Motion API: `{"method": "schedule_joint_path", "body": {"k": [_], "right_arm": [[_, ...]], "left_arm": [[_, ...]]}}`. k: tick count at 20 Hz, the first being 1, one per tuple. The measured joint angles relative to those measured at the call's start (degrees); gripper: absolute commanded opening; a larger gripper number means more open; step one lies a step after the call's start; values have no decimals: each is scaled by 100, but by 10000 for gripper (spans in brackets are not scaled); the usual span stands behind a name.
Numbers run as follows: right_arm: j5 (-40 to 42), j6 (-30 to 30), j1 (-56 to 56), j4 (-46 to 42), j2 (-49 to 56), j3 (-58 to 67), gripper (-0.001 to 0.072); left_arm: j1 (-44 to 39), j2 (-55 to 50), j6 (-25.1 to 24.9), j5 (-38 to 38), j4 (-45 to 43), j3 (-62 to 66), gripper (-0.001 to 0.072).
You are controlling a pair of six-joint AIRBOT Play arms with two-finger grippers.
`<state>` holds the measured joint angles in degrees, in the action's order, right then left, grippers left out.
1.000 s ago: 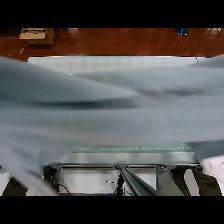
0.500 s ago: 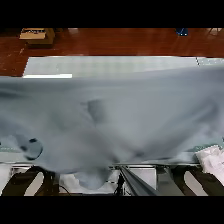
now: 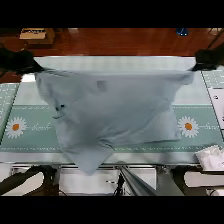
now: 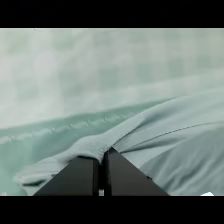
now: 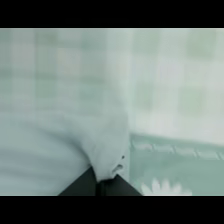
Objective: Fold the shirts.
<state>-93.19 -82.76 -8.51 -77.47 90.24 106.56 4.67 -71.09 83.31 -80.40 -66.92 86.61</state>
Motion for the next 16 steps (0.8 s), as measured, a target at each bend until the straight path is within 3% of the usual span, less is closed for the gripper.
{"method": "schedule_joint_path", "body": {"k": [9, 16], "right_arm": [[2780, -17, 15, 1255, 1534, 7, 24], [3729, -7, 15, 1285, 1902, 7, 24]], "left_arm": [[-74, -1910, -380, 2190, 481, -63, 23], [-133, -2468, -448, 2949, 518, -63, 23]]}}
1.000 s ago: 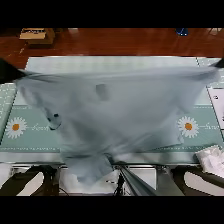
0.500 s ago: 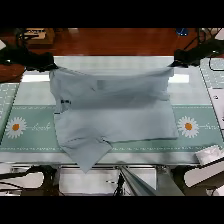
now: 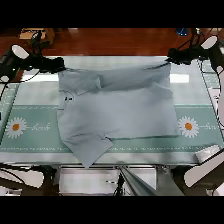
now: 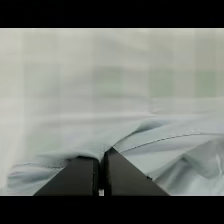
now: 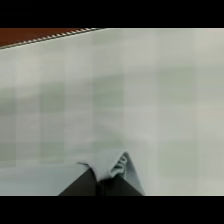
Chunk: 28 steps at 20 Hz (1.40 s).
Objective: Fold the shirts.
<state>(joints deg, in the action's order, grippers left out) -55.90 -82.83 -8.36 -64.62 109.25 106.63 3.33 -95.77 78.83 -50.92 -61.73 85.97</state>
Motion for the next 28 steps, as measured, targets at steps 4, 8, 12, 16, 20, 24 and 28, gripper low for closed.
{"method": "schedule_joint_path", "body": {"k": [4, 8, 12, 16, 20, 24, 28], "right_arm": [[138, -46, 0, -63, 52, 0, 24], [-96, -153, 0, -96, 46, 0, 24], [-841, -190, 0, -120, -118, 0, 24], [-1875, -225, 0, -422, -304, 0, 24], [-2594, -345, -2, -645, -348, 0, 24], [-2922, -501, 0, -752, -354, 0, 24], [-3174, -597, 0, -831, -354, 0, 43]], "left_arm": [[0, -83, -17, 105, -20, 0, 23], [0, -98, -17, -66, -42, 2, 23], [7, -11, -17, -837, -48, 13, 23], [57, 42, 4, -1945, -48, 11, 23], [76, 28, 28, -2557, -63, 0, 23], [79, -146, 72, -2889, -85, 0, 23], [79, -330, 140, -3040, -103, -2, 44]]}}
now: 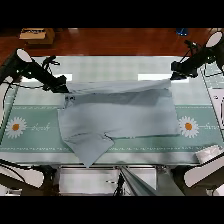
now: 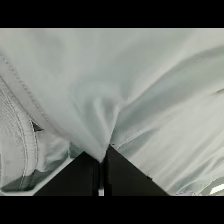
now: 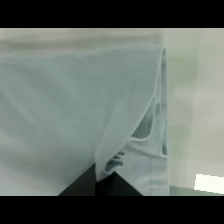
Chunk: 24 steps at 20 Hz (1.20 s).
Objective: Fold the shirts.
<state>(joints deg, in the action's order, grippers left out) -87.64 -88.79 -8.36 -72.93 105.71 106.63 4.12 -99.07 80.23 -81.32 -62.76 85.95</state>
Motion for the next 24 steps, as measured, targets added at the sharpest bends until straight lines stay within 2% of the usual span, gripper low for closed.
{"method": "schedule_joint_path", "body": {"k": [1, 2, 3, 8, 9, 10, 11, 16, 18, 24], "right_arm": [[-44, 0, 0, -22, 13, 0, 202], [-79, 13, 0, -44, 35, 0, 311], [-114, 103, -2, -50, 52, 0, 311], [-479, 785, -96, -503, -214, 0, 316], [-514, 826, -197, -708, -358, -2, 358], [-570, 848, -350, -807, -533, -39, 467], [-638, 874, -522, -833, -713, -122, 480], [-577, 1010, -1727, -9, -1790, -1606, 475], [-197, 1095, -2100, 181, -2321, -2428, 449], [852, 1325, -2573, 551, -3442, -4212, 444]], "left_arm": [[2, -28, 11, -17, -4, 0, 233], [9, -48, 15, -26, -2, 0, 478], [24, -59, 15, -68, -4, 4, 534], [422, 264, -153, -555, -155, 122, 531], [570, 472, -208, -708, -188, 103, 531], [726, 704, -291, -778, -201, 20, 531], [898, 968, -374, -857, -225, -151, 533], [1604, 2284, -531, -1003, -160, -2017, 534], [1733, 2813, -573, -944, -87, -2929, 534], [1849, 3753, -627, -682, 59, -4787, 534]]}}
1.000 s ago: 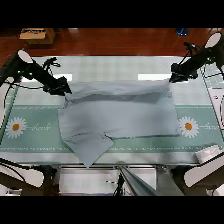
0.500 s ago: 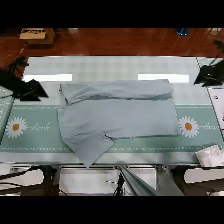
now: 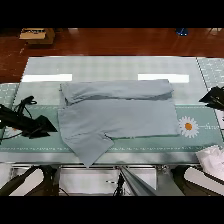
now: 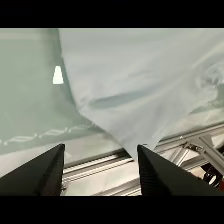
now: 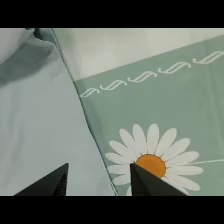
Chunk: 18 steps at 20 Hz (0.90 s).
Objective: Fold the shirts.
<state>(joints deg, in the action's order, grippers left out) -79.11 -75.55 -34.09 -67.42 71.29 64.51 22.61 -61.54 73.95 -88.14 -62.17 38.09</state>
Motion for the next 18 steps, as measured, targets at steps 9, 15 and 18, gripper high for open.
{"method": "schedule_joint_path", "body": {"k": [9, 15, 18], "right_arm": [[293, 179, -76, 208, -254, -527, 444], [282, 192, -76, 247, -267, -551, 444], [247, 199, -76, 245, -267, -555, 445]], "left_arm": [[-348, 168, -59, 680, 66, -1078, 534], [-1217, 57, 284, 1696, 350, -1329, 374], [-1578, -22, 409, 2277, 673, -1360, 74]]}}
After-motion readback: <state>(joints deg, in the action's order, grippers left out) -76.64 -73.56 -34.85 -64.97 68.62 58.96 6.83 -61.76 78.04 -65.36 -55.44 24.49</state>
